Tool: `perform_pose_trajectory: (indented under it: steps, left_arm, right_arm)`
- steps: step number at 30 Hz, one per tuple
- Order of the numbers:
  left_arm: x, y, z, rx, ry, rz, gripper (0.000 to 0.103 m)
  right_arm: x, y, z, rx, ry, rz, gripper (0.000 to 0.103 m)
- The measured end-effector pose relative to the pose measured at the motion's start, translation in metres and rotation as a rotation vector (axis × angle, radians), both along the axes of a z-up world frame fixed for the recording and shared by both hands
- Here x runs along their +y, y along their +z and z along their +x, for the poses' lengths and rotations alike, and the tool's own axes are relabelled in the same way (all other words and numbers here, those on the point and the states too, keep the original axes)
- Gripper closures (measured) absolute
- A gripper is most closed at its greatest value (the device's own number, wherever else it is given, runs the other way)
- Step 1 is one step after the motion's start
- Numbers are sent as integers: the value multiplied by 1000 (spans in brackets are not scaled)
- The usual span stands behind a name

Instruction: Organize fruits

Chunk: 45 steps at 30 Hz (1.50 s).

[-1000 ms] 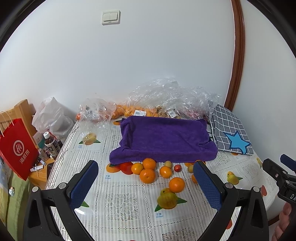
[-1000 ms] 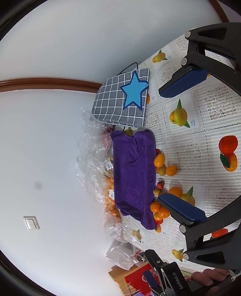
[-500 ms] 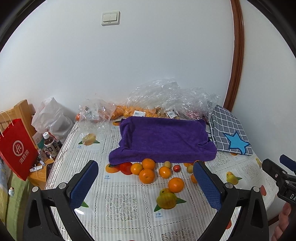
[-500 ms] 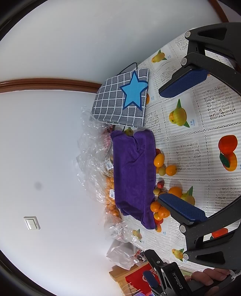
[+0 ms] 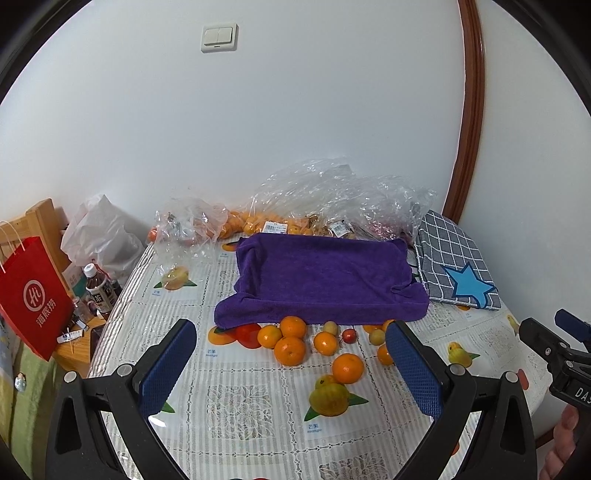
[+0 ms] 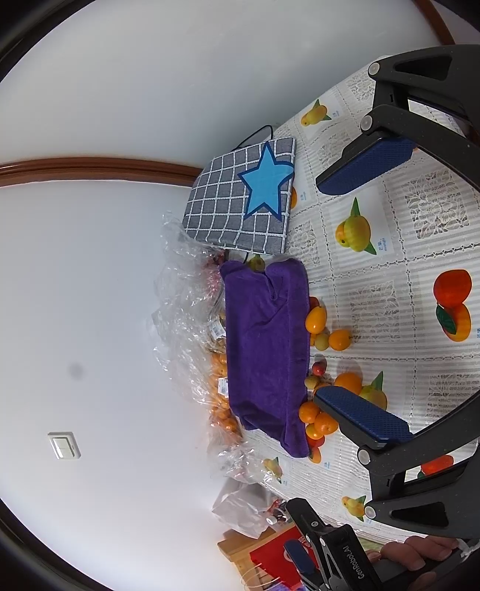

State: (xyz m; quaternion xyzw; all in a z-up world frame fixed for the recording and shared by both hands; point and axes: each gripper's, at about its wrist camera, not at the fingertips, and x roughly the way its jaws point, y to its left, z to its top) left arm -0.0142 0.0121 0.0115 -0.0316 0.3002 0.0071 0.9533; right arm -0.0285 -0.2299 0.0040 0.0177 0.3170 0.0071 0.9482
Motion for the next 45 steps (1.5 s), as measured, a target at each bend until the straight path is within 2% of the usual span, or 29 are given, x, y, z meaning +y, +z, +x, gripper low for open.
perform_pose_trajectory:
  steps: [20, 25, 30, 35, 37, 40, 41, 44, 45]
  left_arm:
    - [0, -2, 3, 8, 13, -2, 0]
    - [12, -19, 17, 35, 26, -2, 0]
    - [30, -47, 30, 74, 42, -12, 3]
    - [50, -80, 36, 121, 71, -23, 9]
    - [60, -94, 42, 142, 79, -37, 11]
    - [71, -112, 49, 177, 67, -73, 28]
    - [75, -117, 50, 182, 64, -85, 35]
    - [82, -127, 52, 173, 63, -91, 35]
    - [82, -129, 53, 172, 54, -92, 35]
  right_arm:
    - [4, -10, 3, 17, 23, 19, 1]
    - [5, -26, 14, 52, 4, -9, 1]
    - [3, -60, 33, 94, 11, 2, 1]
    - [9, -102, 54, 137, 22, -4, 18]
    - [15, -122, 65, 181, 39, -10, 20]
    - [26, -141, 75, 205, 101, 14, 22]
    - [30, -147, 78, 213, 115, 17, 26]
    - [44, -158, 88, 258, 164, 26, 41]
    - [48, -161, 90, 260, 171, 30, 42]
